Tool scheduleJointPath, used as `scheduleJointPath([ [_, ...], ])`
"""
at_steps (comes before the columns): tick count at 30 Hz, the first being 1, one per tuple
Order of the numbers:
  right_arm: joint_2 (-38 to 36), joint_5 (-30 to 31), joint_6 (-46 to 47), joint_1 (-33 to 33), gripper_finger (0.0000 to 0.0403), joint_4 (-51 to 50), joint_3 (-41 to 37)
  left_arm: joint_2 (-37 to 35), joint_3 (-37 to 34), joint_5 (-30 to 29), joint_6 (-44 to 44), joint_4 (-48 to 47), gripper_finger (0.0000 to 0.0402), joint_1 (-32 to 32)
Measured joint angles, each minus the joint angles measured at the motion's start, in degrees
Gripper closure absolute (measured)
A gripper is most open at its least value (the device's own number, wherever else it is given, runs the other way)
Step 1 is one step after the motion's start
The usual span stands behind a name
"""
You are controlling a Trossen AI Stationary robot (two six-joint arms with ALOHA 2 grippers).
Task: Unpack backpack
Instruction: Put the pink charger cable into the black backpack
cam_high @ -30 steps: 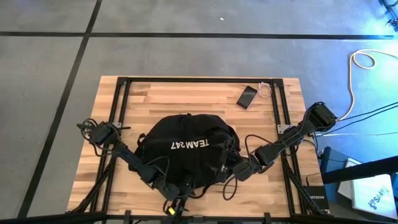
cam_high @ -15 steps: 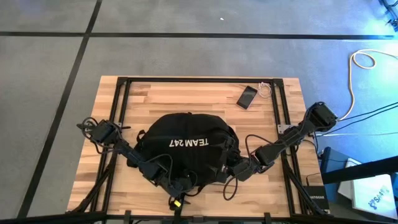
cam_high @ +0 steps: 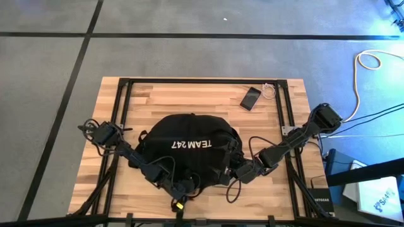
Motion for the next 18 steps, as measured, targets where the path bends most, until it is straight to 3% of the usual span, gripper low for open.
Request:
scheduleJointPath([
  [4, 0.0, 0.0, 0.0, 0.0, 0.0024, -0.1, 0.0, -2.3, -0.1, 1.0, 1.7, -0.7, 0.0343, 0.1],
  [10, 0.0, 0.1, -0.2, 0.6, 0.0024, -1.0, 0.0, -7.8, -0.1, -0.4, 6.1, -3.8, 0.0383, 0.1],
  [15, -0.6, 6.4, -4.7, 6.2, 0.0024, 0.9, 0.0, -14.0, -0.1, -3.2, 9.3, -9.2, 0.0394, 0.1],
  [18, -2.1, 13.5, -5.5, 10.2, 0.0024, 0.6, 0.0, -18.4, -0.1, -4.7, 12.6, -10.6, 0.0395, 0.3],
])
